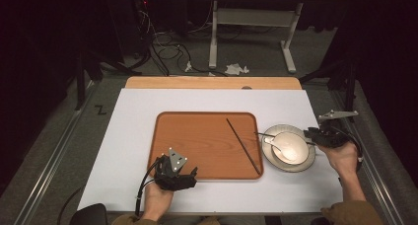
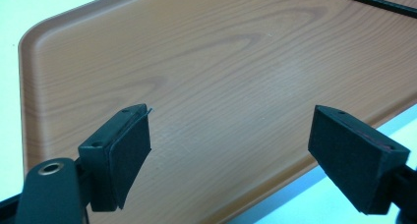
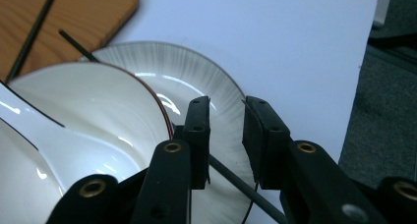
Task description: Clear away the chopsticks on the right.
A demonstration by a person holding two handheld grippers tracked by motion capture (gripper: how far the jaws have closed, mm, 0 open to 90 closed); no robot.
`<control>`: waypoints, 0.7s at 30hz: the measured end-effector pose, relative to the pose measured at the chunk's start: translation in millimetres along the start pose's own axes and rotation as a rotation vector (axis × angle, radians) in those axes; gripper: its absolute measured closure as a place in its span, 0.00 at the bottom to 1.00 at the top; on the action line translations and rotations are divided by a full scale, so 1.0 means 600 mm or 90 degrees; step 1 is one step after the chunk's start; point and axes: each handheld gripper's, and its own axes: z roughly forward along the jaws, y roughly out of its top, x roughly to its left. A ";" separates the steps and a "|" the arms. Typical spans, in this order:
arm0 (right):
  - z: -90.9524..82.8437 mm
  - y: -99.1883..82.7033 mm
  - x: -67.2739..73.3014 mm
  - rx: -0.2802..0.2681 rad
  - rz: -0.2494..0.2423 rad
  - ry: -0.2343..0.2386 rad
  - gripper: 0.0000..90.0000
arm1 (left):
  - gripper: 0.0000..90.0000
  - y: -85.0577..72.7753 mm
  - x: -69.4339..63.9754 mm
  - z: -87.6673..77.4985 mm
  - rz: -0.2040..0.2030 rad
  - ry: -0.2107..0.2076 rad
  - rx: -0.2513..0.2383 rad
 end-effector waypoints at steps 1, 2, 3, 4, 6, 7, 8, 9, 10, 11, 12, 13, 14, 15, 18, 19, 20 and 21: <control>0.003 -0.001 0.000 0.008 -0.002 0.001 0.82 | 0.18 0.000 0.000 0.001 0.000 0.001 0.001; 0.006 -0.002 0.001 0.017 -0.002 0.000 0.82 | 0.18 0.000 -0.001 0.001 0.001 0.001 0.002; 0.007 -0.003 -0.001 0.024 -0.005 0.001 0.82 | 0.18 0.000 -0.001 0.001 0.002 0.000 0.002; 0.008 -0.004 -0.001 0.030 -0.003 0.001 0.83 | 0.18 0.000 -0.001 0.001 0.004 0.000 0.003; 0.010 -0.005 -0.001 0.039 -0.004 0.000 0.83 | 0.18 0.000 -0.002 0.001 0.005 -0.001 0.003; 0.011 -0.006 -0.001 0.047 -0.006 0.000 0.83 | 0.18 0.000 -0.002 0.001 0.006 -0.001 0.003; 0.013 -0.007 0.000 0.054 -0.007 0.001 0.83 | 0.18 0.000 -0.002 0.001 0.007 -0.001 0.003; 0.016 -0.008 -0.001 0.060 -0.010 0.001 0.83 | 0.18 0.000 -0.002 0.001 0.007 -0.001 0.003; 0.018 -0.010 -0.001 0.067 -0.010 0.001 0.83 | 0.18 0.000 -0.002 0.001 0.007 -0.002 0.003; 0.022 -0.012 -0.003 0.078 -0.008 0.004 0.82 | 0.18 0.000 -0.002 0.001 0.008 -0.002 0.003; 0.022 -0.012 -0.003 0.078 -0.008 0.004 0.82 | 0.18 0.001 -0.002 0.001 0.008 -0.002 0.003; 0.023 -0.013 -0.003 0.082 -0.007 0.005 0.81 | 0.18 0.001 -0.002 0.001 0.009 -0.003 0.004; 0.025 -0.014 -0.004 0.085 -0.007 0.011 0.80 | 0.18 0.001 -0.003 0.002 0.010 -0.005 0.006; 0.027 -0.014 -0.003 0.092 -0.008 0.012 0.80 | 0.18 0.001 -0.003 0.002 0.010 -0.005 0.007; 0.033 -0.014 -0.001 0.103 -0.015 0.004 0.79 | 0.18 0.001 -0.004 0.002 0.013 -0.007 0.010; 0.033 -0.014 -0.001 0.102 -0.014 0.004 0.80 | 0.18 0.001 -0.004 0.002 0.013 -0.007 0.010; 0.033 -0.014 0.000 0.102 -0.015 0.003 0.80 | 0.18 0.001 -0.003 0.002 0.013 -0.008 0.010; 0.034 -0.015 -0.001 0.099 -0.014 0.007 0.80 | 0.18 0.001 -0.003 0.002 0.013 -0.008 0.010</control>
